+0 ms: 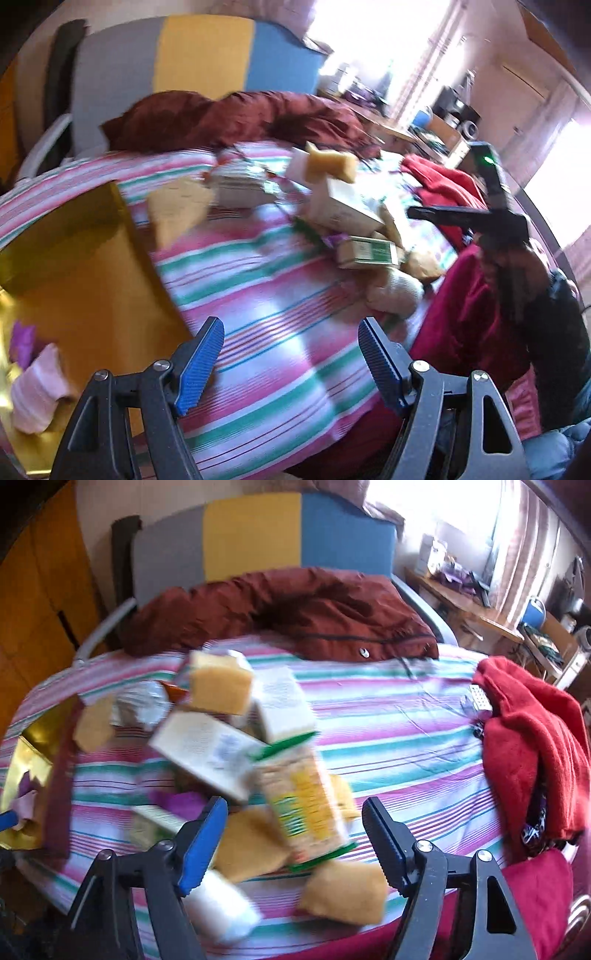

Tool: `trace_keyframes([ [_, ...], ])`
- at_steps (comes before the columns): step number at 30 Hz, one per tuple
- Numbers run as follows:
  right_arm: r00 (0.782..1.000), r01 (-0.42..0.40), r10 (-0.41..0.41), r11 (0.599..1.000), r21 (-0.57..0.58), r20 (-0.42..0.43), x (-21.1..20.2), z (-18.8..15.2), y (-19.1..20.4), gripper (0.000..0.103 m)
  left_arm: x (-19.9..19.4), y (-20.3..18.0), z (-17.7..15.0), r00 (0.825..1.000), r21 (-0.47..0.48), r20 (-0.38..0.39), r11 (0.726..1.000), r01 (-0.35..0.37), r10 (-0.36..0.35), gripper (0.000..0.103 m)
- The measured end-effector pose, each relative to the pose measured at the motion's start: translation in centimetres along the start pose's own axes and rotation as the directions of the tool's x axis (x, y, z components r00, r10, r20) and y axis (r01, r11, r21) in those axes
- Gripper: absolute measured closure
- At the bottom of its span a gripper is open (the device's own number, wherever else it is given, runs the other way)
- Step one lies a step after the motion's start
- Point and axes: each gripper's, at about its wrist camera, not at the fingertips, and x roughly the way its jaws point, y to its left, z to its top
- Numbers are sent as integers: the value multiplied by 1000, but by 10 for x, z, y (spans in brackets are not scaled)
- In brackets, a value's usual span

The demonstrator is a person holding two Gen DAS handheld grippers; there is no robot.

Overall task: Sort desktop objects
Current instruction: 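Move both tools back from the tray to the pile, then grasp the green-and-white carton with the left tool while the right tool grasps the WEIDAN cracker packet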

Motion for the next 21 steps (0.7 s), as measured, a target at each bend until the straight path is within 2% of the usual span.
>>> trace_keyframes([
  [2,1000,-4,5,1000,21,-18,11,2,-12,27,13,-12,5,999,11,-27,1000,20,-20,26],
  [5,997,-70,74,992,102,-39,25,2,-28,26,32,-33,12,998,41,-57,998,39,-37,22],
  [9,994,-74,85,984,163,-63,34,1,-40,22,60,-54,24,994,38,-97,998,57,-53,19],
  [12,990,-113,126,977,184,-61,34,0,-40,18,81,-69,35,995,50,-102,999,21,-16,14],
  [14,989,-120,132,977,176,-60,34,0,-36,16,93,-76,42,994,33,-108,999,24,-21,13],
  [17,988,-132,144,976,172,-61,35,0,-35,15,108,-86,48,993,35,-116,999,2,2,3],
  [19,986,-137,151,974,178,-65,36,1,-37,15,116,-90,50,993,33,-121,999,0,4,2],
  [21,986,-139,153,974,177,-66,38,2,-38,15,122,-93,52,992,39,-118,999,-33,37,2],
])
